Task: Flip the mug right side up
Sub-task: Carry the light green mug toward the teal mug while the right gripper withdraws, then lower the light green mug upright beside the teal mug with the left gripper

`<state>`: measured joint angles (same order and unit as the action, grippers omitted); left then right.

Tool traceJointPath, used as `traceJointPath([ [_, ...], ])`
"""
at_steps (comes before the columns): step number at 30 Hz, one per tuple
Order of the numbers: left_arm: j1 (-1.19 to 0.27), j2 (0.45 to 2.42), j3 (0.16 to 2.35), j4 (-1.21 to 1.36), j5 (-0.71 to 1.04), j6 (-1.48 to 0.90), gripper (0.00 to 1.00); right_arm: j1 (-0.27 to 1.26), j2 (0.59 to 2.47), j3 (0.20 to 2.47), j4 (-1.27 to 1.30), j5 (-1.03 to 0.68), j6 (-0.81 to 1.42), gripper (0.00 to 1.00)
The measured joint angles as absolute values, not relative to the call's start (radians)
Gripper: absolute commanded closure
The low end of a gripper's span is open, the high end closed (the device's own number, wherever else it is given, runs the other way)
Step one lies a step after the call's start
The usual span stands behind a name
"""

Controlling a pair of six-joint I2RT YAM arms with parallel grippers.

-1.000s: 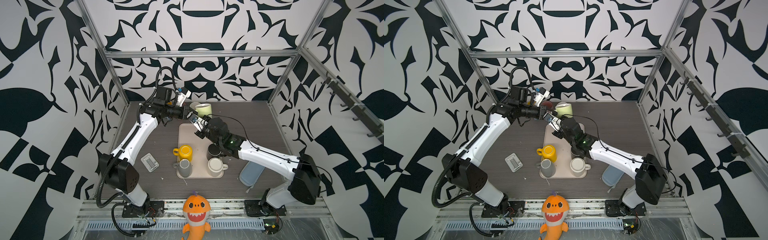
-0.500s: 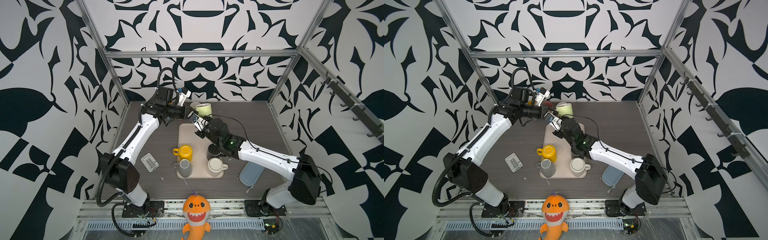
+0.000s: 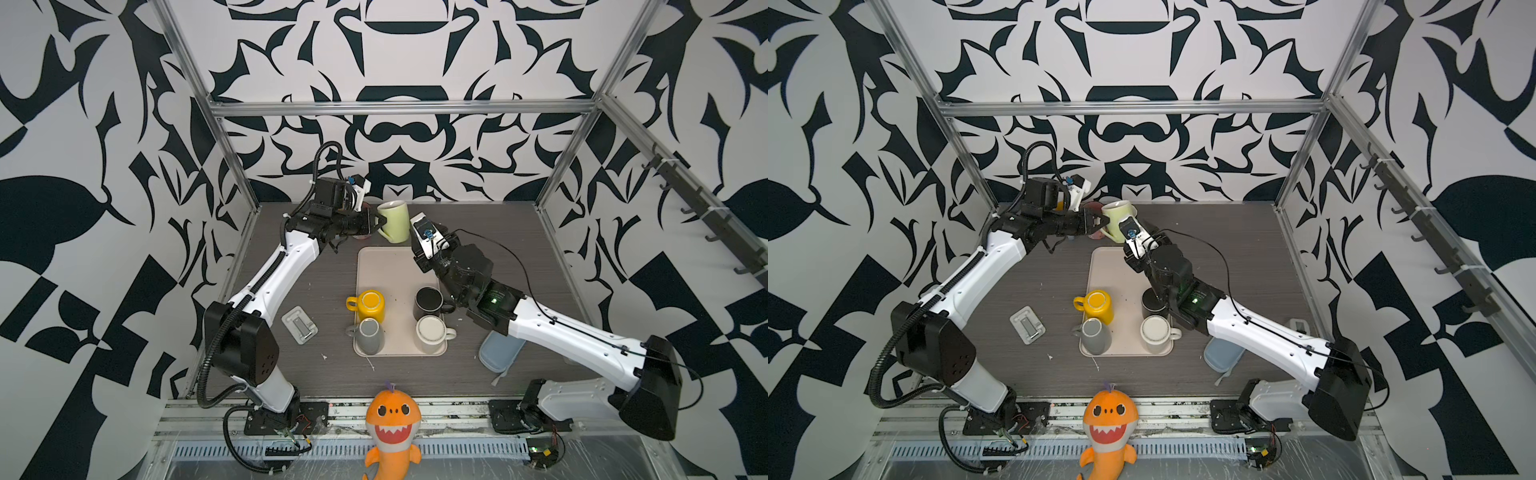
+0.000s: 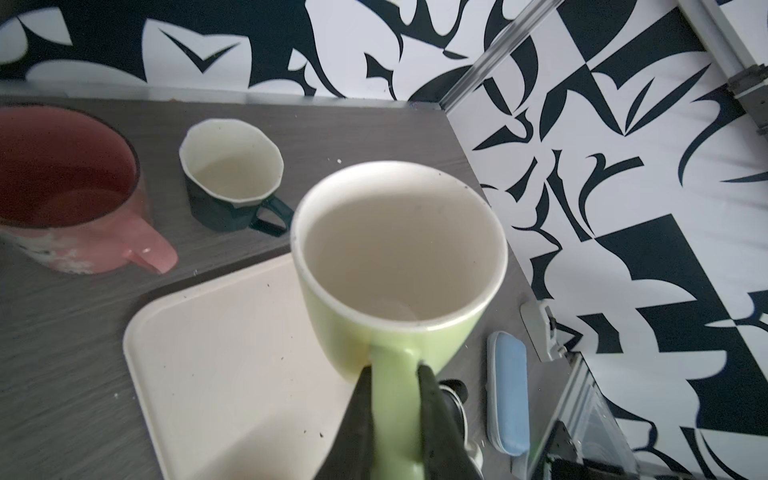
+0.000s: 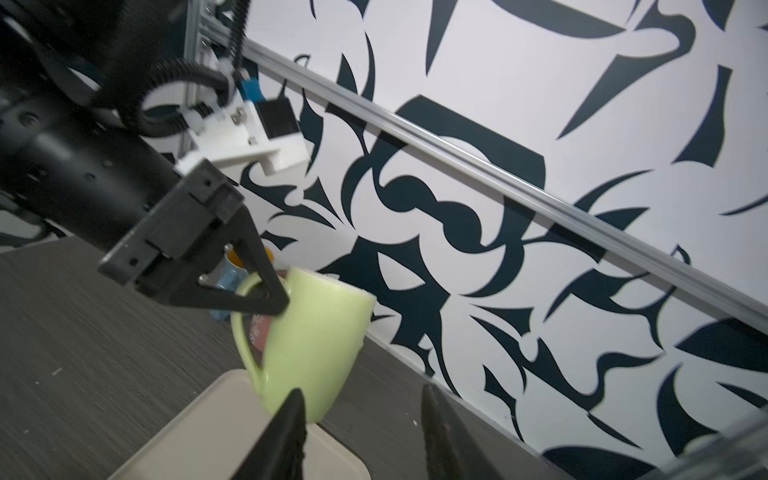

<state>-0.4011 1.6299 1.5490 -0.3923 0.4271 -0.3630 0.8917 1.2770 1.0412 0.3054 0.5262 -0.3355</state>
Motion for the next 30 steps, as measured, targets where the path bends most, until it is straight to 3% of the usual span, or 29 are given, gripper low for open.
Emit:
traceJointPath([
  [7, -0.508, 1.735, 1.558, -0.226, 0.309, -0.323, 1.00, 0.856, 1.266, 1.118, 0.053, 0.616, -0.111, 0.45],
  [16, -0.601, 1.948, 1.575, -0.057, 0.147, -0.268, 1.00, 0.743, 1.145, 1.126, -0.150, 0.539, 0.140, 0.39],
  [30, -0.648, 2.232, 1.748, 0.175, -0.055, -0.226, 1.00, 0.684, 1.081, 1.093, -0.221, 0.470, 0.242, 0.38],
])
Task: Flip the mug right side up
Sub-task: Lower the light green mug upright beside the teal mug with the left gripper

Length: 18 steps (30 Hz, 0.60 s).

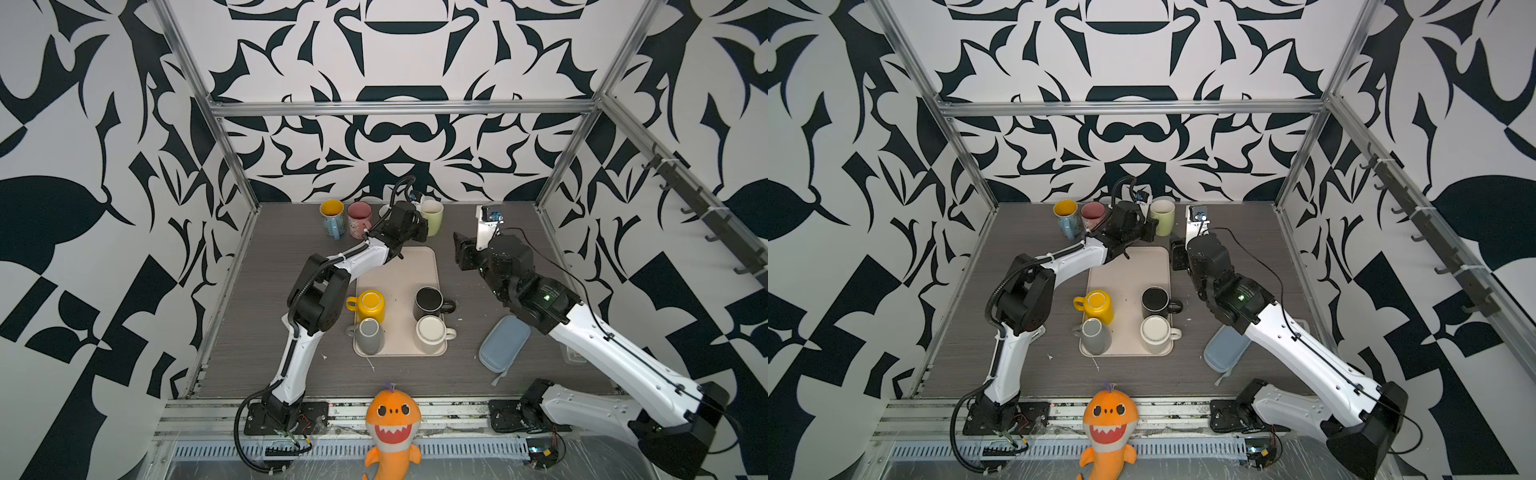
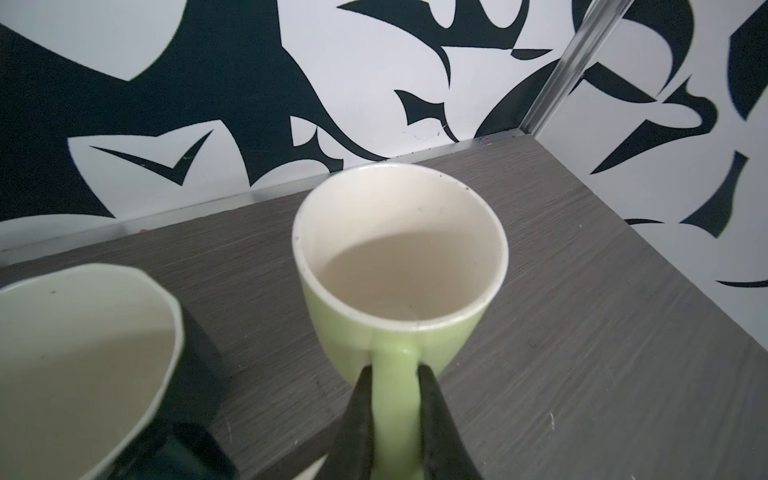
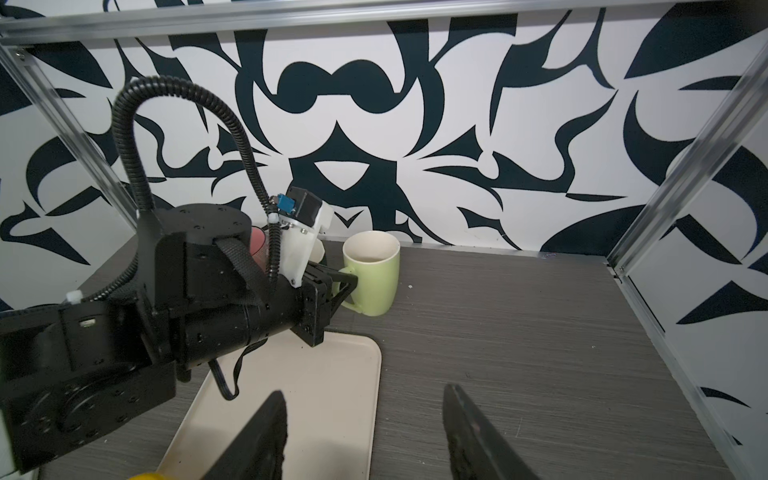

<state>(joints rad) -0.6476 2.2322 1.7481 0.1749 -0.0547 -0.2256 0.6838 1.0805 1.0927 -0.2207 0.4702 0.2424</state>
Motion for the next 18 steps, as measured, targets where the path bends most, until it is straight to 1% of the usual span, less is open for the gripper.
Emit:
traceJointPath([
  [6, -0.649, 2.310, 1.795, 0.218, -0.113, -0.209, 1.00, 0.660, 1.081, 1.090, -0.222, 0.447, 0.250, 0.38],
  [18, -0.649, 2.382, 1.800, 0.259, -0.167, -0.208, 1.00, 0.649, 1.081, 1.081, -0.220, 0.422, 0.268, 0.38],
])
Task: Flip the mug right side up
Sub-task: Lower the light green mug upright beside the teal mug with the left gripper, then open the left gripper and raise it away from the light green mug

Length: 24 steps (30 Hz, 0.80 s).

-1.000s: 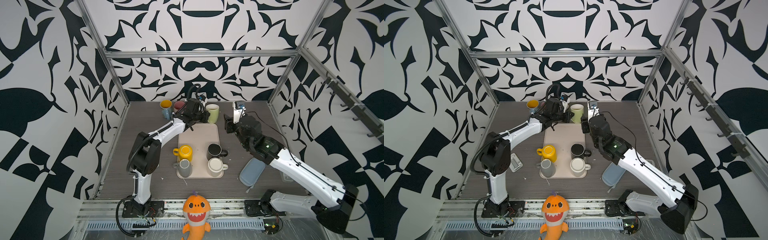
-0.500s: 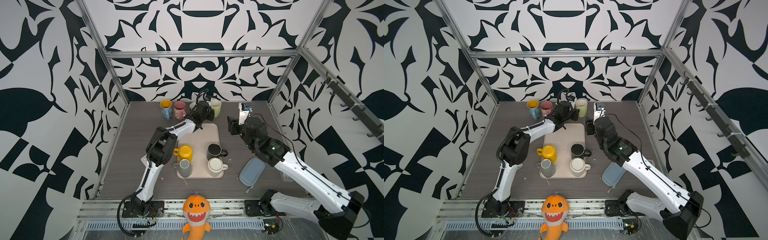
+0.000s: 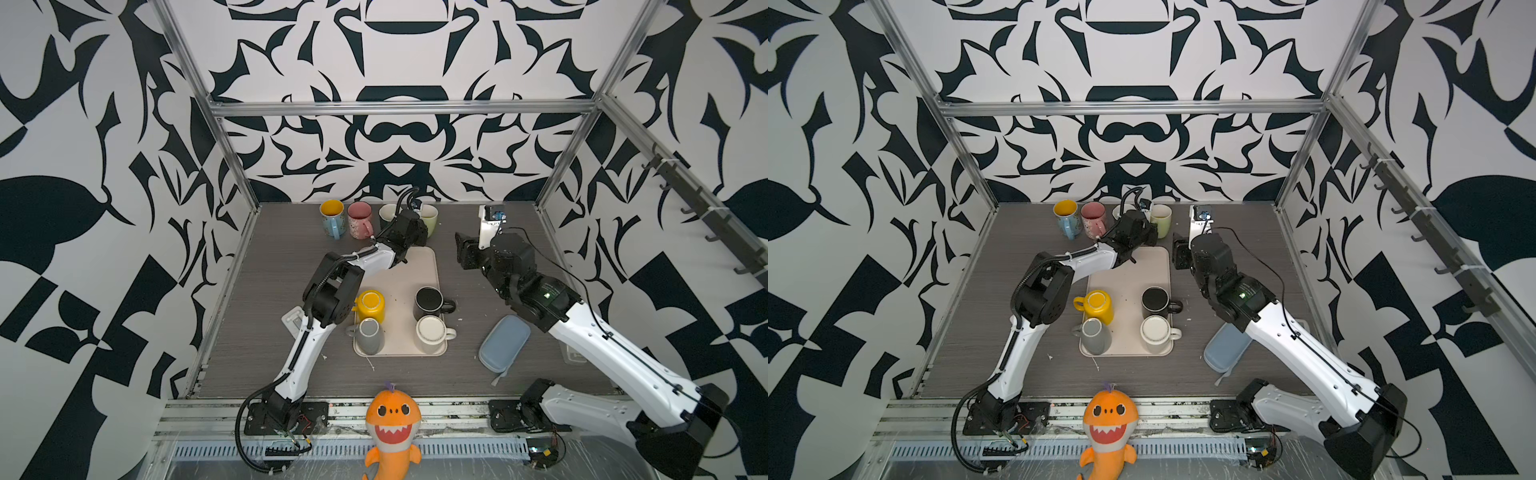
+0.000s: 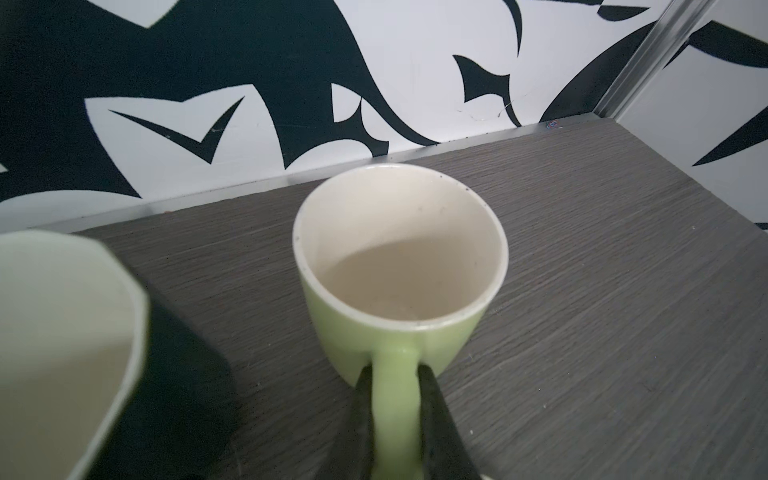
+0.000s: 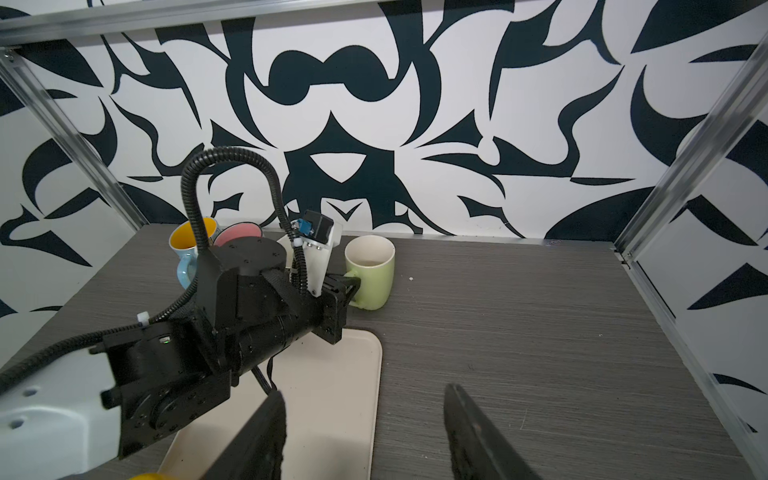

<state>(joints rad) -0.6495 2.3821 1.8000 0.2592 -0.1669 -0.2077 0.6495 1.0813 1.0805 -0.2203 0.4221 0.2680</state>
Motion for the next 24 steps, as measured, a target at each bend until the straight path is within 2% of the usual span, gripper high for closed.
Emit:
traceJointPath([
  [7, -0.649, 2.384, 1.800, 0.265, -0.183, -0.202, 0.99, 0.649, 1.081, 1.071, -0.221, 0.421, 0.274, 0.37],
  [13, -0.649, 2.384, 1.794, 0.271, -0.185, -0.199, 0.75, 0.648, 1.081, 1.069, -0.221, 0.419, 0.282, 0.37],
  [16, -0.649, 2.384, 1.782, 0.311, -0.185, -0.198, 0.68, 0.648, 1.081, 1.069, -0.220, 0.417, 0.286, 0.37],
  [24, -0.651, 2.383, 1.728, 0.382, -0.179, -0.191, 0.55, 0.648, 1.081, 1.068, -0.221, 0.407, 0.292, 0.37],
])
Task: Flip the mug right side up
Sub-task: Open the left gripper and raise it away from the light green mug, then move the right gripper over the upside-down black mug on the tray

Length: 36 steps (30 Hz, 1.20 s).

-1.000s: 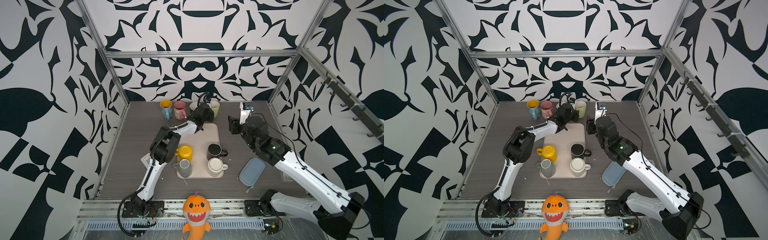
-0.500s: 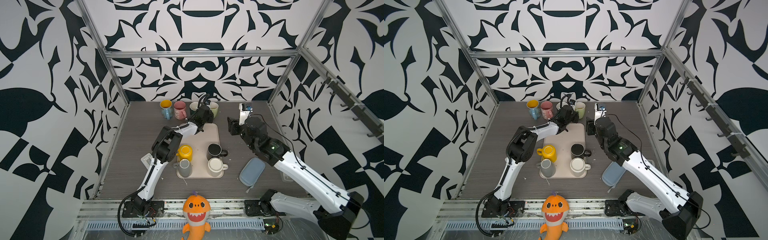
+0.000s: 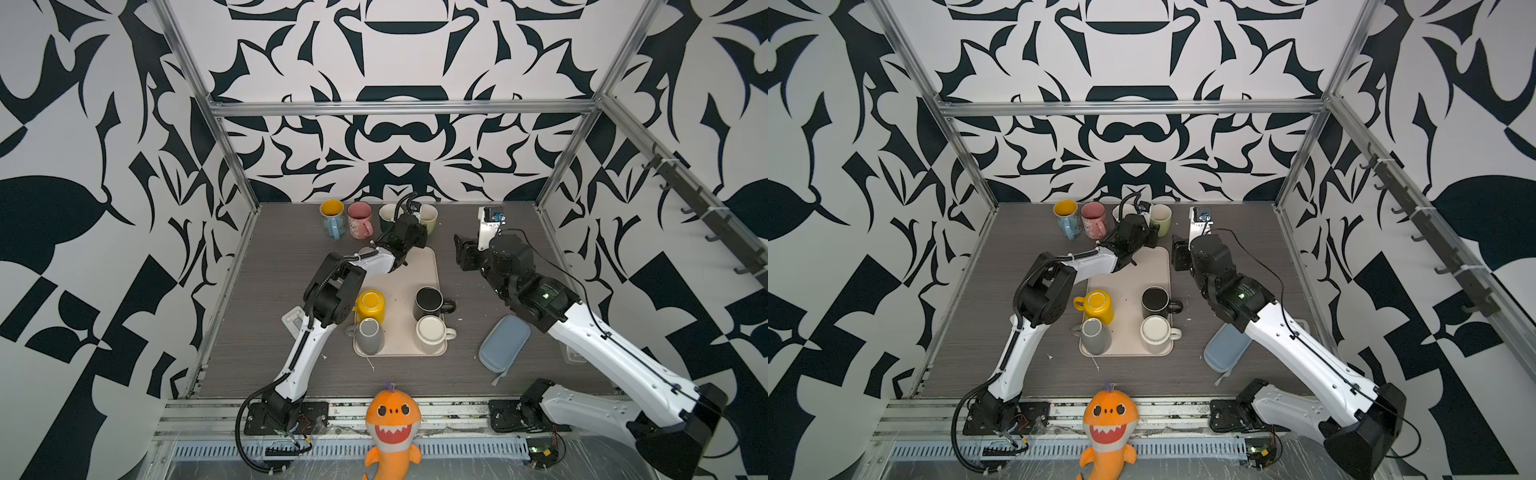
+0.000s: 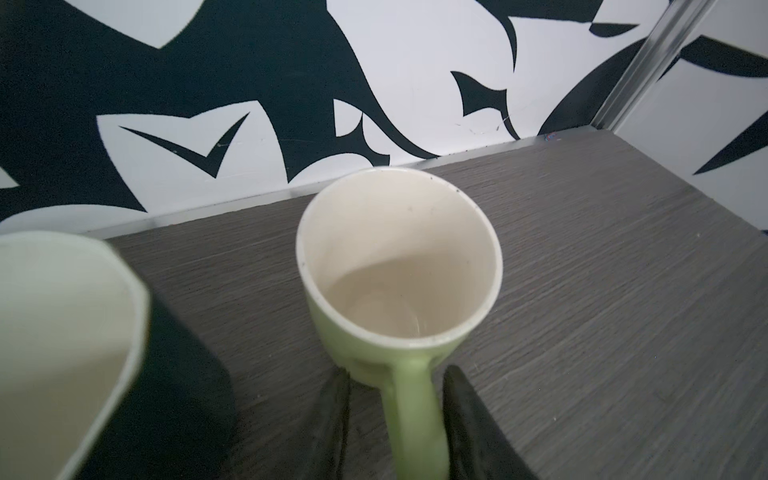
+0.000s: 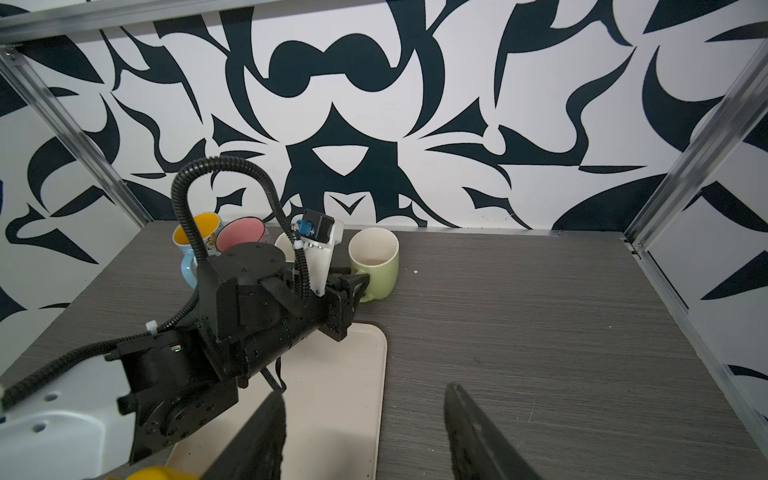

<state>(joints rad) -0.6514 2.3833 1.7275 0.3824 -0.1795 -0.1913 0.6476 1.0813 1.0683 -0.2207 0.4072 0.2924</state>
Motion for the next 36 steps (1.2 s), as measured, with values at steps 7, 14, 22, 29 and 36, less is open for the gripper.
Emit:
traceJointPath([
  [7, -0.651, 2.326, 1.639, 0.397, -0.196, -0.185, 0.45, 0.648, 1.081, 1.068, -0.224, 0.396, 0.314, 0.37],
  [14, -0.661, 2.075, 1.476, 0.427, -0.192, -0.182, 0.42, 0.647, 1.124, 1.105, -0.289, 0.334, 0.338, 0.37],
  [22, -0.670, 1.689, 1.408, 0.408, -0.150, -0.149, 0.39, 0.600, 1.359, 1.407, -0.548, 0.159, 0.386, 0.37],
  [29, -0.671, 1.446, 1.359, 0.176, -0.162, -0.137, 0.39, 0.406, 1.500, 1.620, -0.756, -0.198, 0.545, 0.46],
  [36, -0.671, 1.305, 1.253, -0.019, -0.279, -0.123, 0.39, 0.270, 1.544, 1.483, -0.812, -0.540, 0.826, 0.50],
])
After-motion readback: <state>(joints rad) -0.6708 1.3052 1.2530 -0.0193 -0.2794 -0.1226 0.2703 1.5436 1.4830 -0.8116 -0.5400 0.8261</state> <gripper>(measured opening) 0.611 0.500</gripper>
